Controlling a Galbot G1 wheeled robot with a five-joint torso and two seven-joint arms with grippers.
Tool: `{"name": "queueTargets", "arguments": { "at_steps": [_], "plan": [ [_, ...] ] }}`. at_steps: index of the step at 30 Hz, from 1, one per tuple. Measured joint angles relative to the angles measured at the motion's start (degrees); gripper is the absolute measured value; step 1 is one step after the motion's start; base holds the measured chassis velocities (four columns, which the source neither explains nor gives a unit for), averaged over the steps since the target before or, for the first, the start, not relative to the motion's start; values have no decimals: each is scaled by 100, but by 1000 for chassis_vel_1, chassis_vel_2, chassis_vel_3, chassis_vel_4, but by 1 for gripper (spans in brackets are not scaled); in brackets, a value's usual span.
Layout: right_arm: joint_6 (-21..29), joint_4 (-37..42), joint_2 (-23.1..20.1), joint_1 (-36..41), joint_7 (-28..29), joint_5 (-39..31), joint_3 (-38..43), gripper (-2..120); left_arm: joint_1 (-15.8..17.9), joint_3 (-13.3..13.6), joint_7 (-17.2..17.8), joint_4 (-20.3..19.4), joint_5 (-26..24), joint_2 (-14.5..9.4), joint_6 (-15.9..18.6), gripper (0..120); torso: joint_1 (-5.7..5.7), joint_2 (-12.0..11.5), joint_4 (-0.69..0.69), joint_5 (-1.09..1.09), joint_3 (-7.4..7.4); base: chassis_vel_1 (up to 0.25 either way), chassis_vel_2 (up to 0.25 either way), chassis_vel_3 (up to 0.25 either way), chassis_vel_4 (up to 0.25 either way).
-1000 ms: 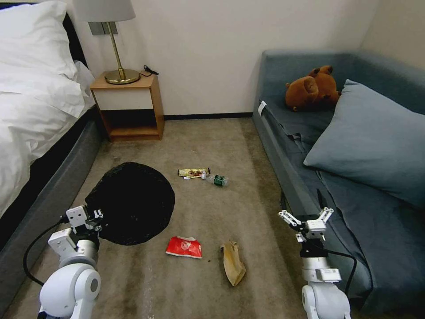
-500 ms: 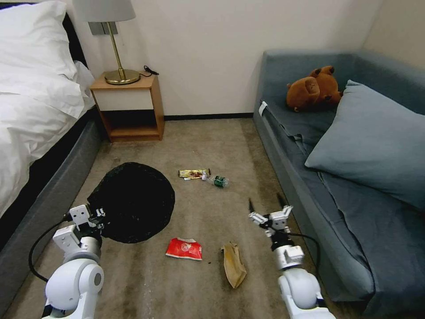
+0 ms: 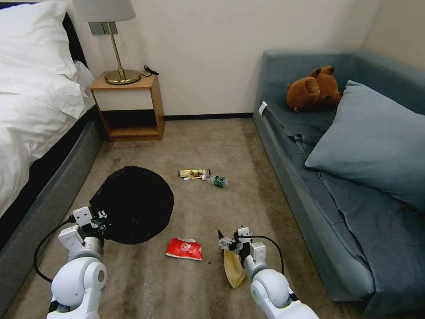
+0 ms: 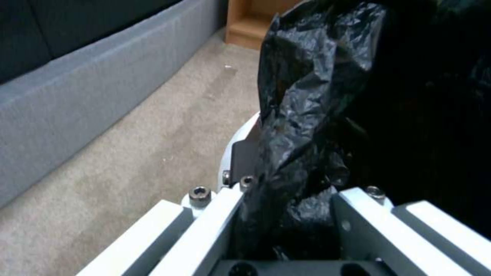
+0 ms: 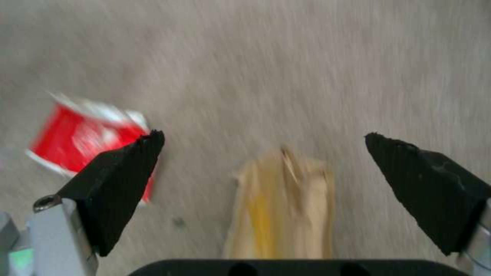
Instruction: Pick up the trash bin, then pick up the garbage on the floor and place it into the trash bin.
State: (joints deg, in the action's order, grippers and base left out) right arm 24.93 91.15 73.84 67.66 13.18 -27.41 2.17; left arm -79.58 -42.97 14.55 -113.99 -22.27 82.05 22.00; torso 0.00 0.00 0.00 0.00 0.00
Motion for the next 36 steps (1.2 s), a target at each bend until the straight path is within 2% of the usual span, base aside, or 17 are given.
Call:
{"name": "queueTargets", "arguments": {
  "at_steps": [1, 4, 20, 23, 25, 28, 30, 31, 33, 34, 36],
  "plan": [
    [260, -104, -34, -109, 72, -188, -46, 100, -19, -5, -11, 17, 28, 33, -30, 1, 0, 0, 1, 0, 0, 0, 0, 0, 0],
    [559, -320, -46, -220, 94, -434, -83, 100, -54, -15, -18, 32, 92, 83, -71, 1, 0, 0, 1, 0, 0, 0, 0, 0, 0],
    [378, -1265, 180, -362, -573, 53, -156, 100, -188, 25, -18, -183, 207, 203, -132, 1, 0, 0, 1, 0, 0, 0, 0, 0, 0],
    [309, -1353, 210, -355, -612, 116, -133, 96, -208, 21, -21, -183, 207, 206, -155, 1, 0, 0, 1, 0, 0, 0, 0, 0, 0],
    [118, -1577, 286, -291, -800, 390, -35, 82, -234, 5, -22, -215, 197, 205, -200, 1, -1, 0, 0, 0, 0, 0, 0, 0, 0],
    [60, -1629, 305, -274, -818, 453, -18, 78, -236, 3, -22, -227, 190, 205, -204, 1, 0, 0, 1, 0, 0, 0, 0, 0, 0],
    [-37, -1707, 345, -241, -864, 586, 25, 66, -238, 4, -22, -252, 180, 207, -207, 1, -1, 0, 0, 0, 1, 0, 0, 0, 0],
    [-37, -1707, 345, -241, -864, 586, 25, 66, -238, 4, -22, -252, 180, 207, -207, 1, -1, 0, 0, 0, 1, 0, 0, 0, 0],
    [-94, -1727, 366, -217, -874, 670, 59, 54, -234, 14, -21, -261, 176, 202, -209, 1, 0, 0, 0, 1, 0, 0, 0, 0, 0],
    [-94, -1727, 366, -217, -874, 670, 59, 54, -234, 14, -21, -261, 176, 202, -209, 1, 0, 0, 0, 1, 0, 0, 0, 0, 0],
    [-165, -1726, 371, -180, -874, 750, 100, 43, -226, 26, -20, -264, 172, 197, -210, 1, 0, 0, 0, 0, 0, 0, 0, 0, 0]
  ]
}}
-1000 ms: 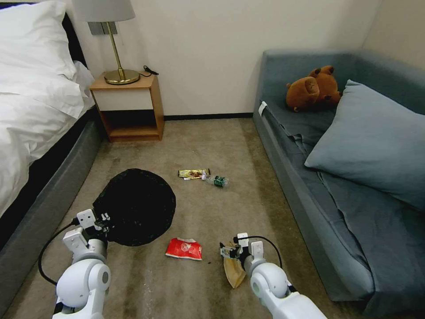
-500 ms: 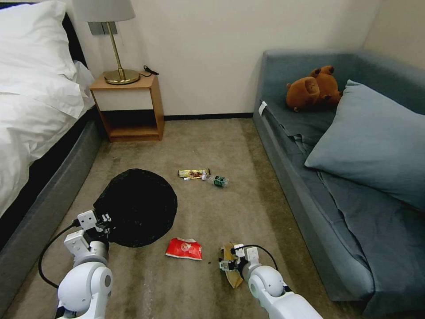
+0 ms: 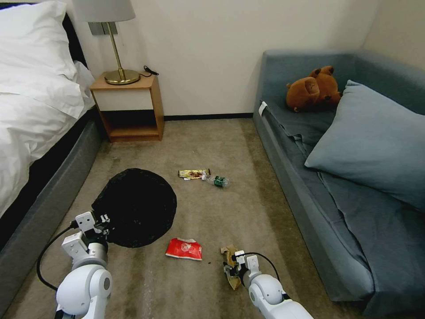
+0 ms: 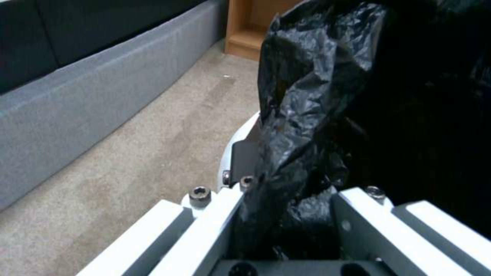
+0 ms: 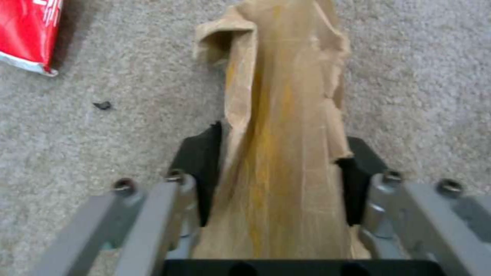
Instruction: Pick up the trash bin, then pick up the garbage on the floor and place it into the trash bin.
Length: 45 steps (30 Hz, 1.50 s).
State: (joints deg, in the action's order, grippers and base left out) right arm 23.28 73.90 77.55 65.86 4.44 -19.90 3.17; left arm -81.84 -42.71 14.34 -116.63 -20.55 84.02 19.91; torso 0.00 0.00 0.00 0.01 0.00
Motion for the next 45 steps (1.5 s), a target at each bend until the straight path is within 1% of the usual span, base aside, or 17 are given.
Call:
{"name": "queueTargets", "arguments": {
  "at_steps": [1, 3, 4, 5, 7, 8, 10, 11, 13, 23, 30, 35, 37, 38, 39, 40, 45],
  "plan": [
    [0, 0, 0, 0, 0, 0, 0, 43, 0, 0, 0, 0, 0, 0, 0, 1, 0, 0, 0, 0, 0, 0, 0, 0, 0],
    [-58, -1, -1, 18, 0, 63, 12, 33, -2, 13, 0, 12, -1, -1, -10, 1, 0, 0, 0, 0, 0, 0, 0, 0, 0],
    [-58, -1, -1, 18, 0, 63, 12, 33, -2, 13, 0, 12, -1, -1, -10, 1, 0, 0, 0, 0, 0, 0, 0, 0, 0],
    [-118, -4, 0, 27, 3, 121, 23, 26, -2, 22, 2, 47, -2, 5, -22, 1, 0, 0, 0, -1, 0, 0, 0, 0, 0],
    [-123, -4, 0, 27, 4, 125, 25, 26, -1, 23, 3, 54, -2, 6, -23, 1, 0, 0, 0, -1, 0, 0, 0, 0, 0],
    [-169, 21, 7, 40, 16, 144, 49, 15, -4, 41, 7, 74, -1, 18, -25, 1, 0, 0, 0, 0, 0, 0, 0, 0, 0],
    [-185, 58, 8, 54, 24, 147, 52, 11, -5, 50, 8, 73, -1, 22, -25, 1, 0, 0, 0, -1, 0, 0, 0, 0, 0],
    [-193, 96, 8, 68, 34, 150, 52, 4, -5, 58, 10, 68, -1, 27, -25, 1, 0, 0, 0, -1, 0, 0, 0, 0, 0],
    [-246, 152, 7, 96, 51, 179, 42, 0, 1, 60, 16, 57, -1, 32, -25, 1, 0, 0, 0, -1, 0, 0, 0, 0, 0],
    [-429, 371, -12, 192, 63, 348, 51, 0, -23, 41, 17, 39, -9, 34, -31, 1, 0, 0, 0, -1, 0, 0, 0, 0, 0],
    [-568, 830, -128, 202, 237, 326, 66, 0, -23, 45, 17, 67, -12, 54, -41, 1, 0, 0, 0, -1, 0, 0, 0, 0, 0],
    [-838, 1121, -152, 139, 384, 367, 41, 0, -14, 67, 17, 106, -27, 54, -42, 1, 0, 0, 0, 0, 0, 0, 0, 0, 0],
    [-1285, 1286, -144, 27, 555, 455, -41, 0, -4, 84, 19, 140, -57, 53, -42, 1, 0, 0, 0, 0, 0, 0, 0, 0, 0],
    [-1285, 1286, -144, 27, 555, 455, -41, 0, -4, 84, 19, 140, -57, 53, -42, 1, 0, 0, 0, 0, 0, 0, 0, 0, 0],
    [-2094, 1481, -67, -214, 926, 544, -275, 0, 15, 120, 26, 209, -63, 69, -39, 1, 0, 0, 1, -1, 0, 0, 0, 0, 0],
    [-2254, 1816, -64, -371, 1140, 356, -456, 0, 23, 141, 31, 247, -70, 77, -31, 1, 0, 0, 1, 1, -1, 0, 0, 0, 0],
    [-2282, 2524, -148, -678, 1374, 9, -843, 0, 26, 190, 33, 270, -76, 81, 0, 1, 0, 0, 1, 1, -1, 0, 0, 0, 0]
  ]
}}
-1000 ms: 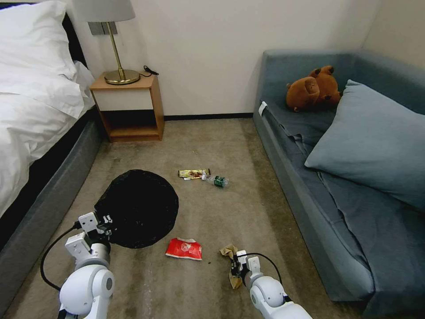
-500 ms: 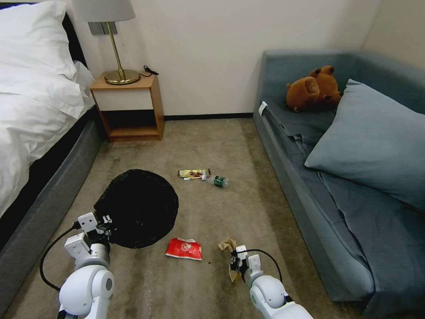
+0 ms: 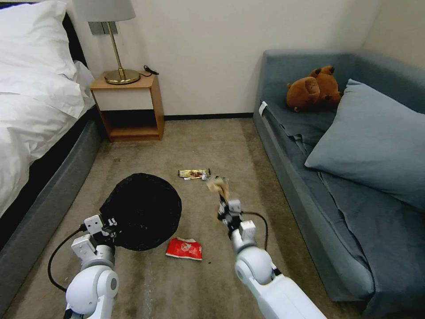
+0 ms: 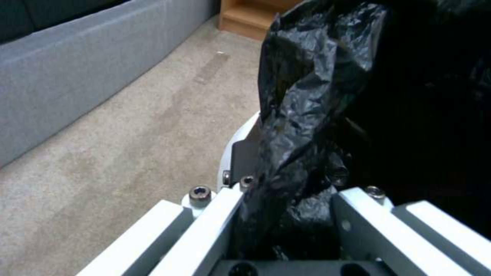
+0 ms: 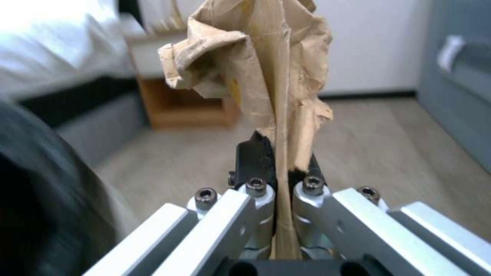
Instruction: Pick up the trash bin, then pick up the garbage on the floor and place it into the trash bin.
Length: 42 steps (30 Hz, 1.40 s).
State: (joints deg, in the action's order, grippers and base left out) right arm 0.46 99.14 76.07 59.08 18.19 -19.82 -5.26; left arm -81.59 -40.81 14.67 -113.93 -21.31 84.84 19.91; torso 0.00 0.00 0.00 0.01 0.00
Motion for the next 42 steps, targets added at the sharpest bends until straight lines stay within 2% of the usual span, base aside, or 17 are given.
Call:
{"name": "queueTargets", "arguments": {
  "at_steps": [2, 10, 20, 25, 31, 38, 41, 42],
  "plan": [
    [-27, 349, -44, -226, 127, -164, -307, 0, 8, 55, 0, 39, 27, 10, 9, 1, 0, 0, -1, -1, 0, 0, 0, 0, 0],
    [-122, 423, 48, -796, 128, -228, -894, 0, 30, 184, 6, 89, 64, 122, 173, 1, 0, 0, 0, 0, 0, 0, 0, 0, 0],
    [-183, -305, 492, -1509, 84, -222, -1708, 0, 94, 206, 55, 55, -88, 153, 341, 1, 0, 0, 0, 0, 0, 0, 0, 0, 0],
    [-378, -1014, 849, -1452, 81, -77, -1937, 0, 84, 266, 70, 17, 0, 248, 352, 1, 0, 0, 0, 0, 0, 0, 0, 0, 0],
    [-587, -1514, 1013, -1172, 38, 349, -1961, 0, 75, 303, 66, 17, 76, 314, 316, 1, 0, 0, 0, 0, 0, 0, 0, 0, 0],
    [-525, -1643, 1086, -921, 17, 496, -1903, 0, 64, 302, 61, -13, 70, 336, 304, 1, 0, 0, -1, -1, 0, 0, 0, 0, 0],
    [-443, -1636, 1071, -872, -23, 520, -1902, 4, 54, 302, 58, -32, 69, 339, 301, 1, 0, 0, 0, -1, 0, 0, 0, 0, 0],
    [-402, -1609, 1063, -856, -34, 524, -1901, 10, 51, 300, 58, -33, 68, 340, 296, 1, 0, 0, -1, -1, 0, 0, 0, 0, 0]
  ]
}}
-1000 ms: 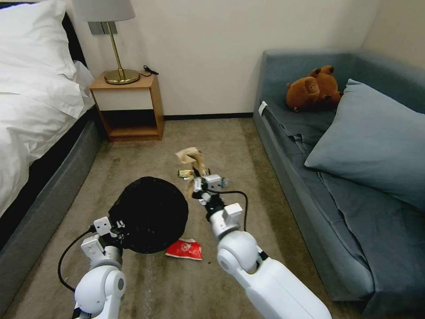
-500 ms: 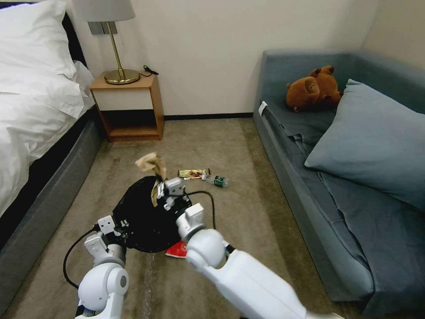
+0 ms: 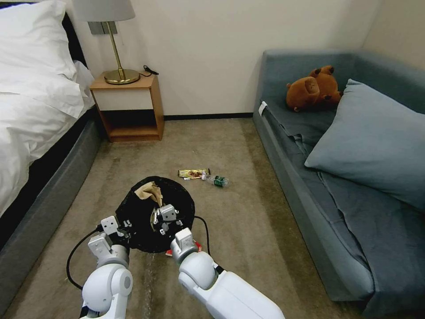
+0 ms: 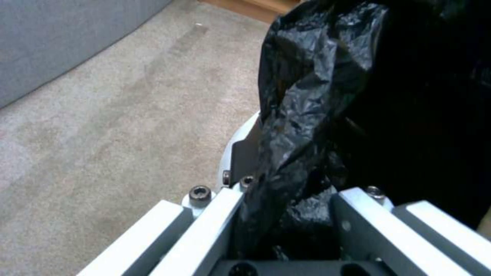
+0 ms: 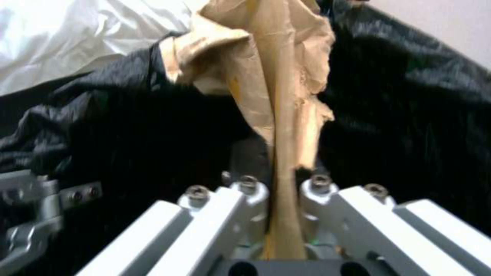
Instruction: Pick up the trash bin, then pick up the garbage on the floor and place it into the trash bin.
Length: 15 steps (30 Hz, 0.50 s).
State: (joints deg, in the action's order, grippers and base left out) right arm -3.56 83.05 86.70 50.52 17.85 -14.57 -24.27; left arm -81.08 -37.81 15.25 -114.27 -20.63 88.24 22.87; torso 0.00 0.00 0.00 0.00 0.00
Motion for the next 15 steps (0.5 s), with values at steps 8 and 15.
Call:
{"name": "queueTargets", "arguments": {
  "at_steps": [8, 15],
  "plan": [
    [66, 113, -35, 65, -36, 49, 30, 41, -32, -3, -14, -2, -32, 5, -27, 1, 0, 0, 0, 0, 0, 0, 0, 0, 0],
    [69, 147, -50, 74, -37, 59, 30, 62, -30, -15, -15, -2, -44, 6, -29, 1, 0, 0, 0, -1, 0, 0, 0, 0, 0]
  ]
}}
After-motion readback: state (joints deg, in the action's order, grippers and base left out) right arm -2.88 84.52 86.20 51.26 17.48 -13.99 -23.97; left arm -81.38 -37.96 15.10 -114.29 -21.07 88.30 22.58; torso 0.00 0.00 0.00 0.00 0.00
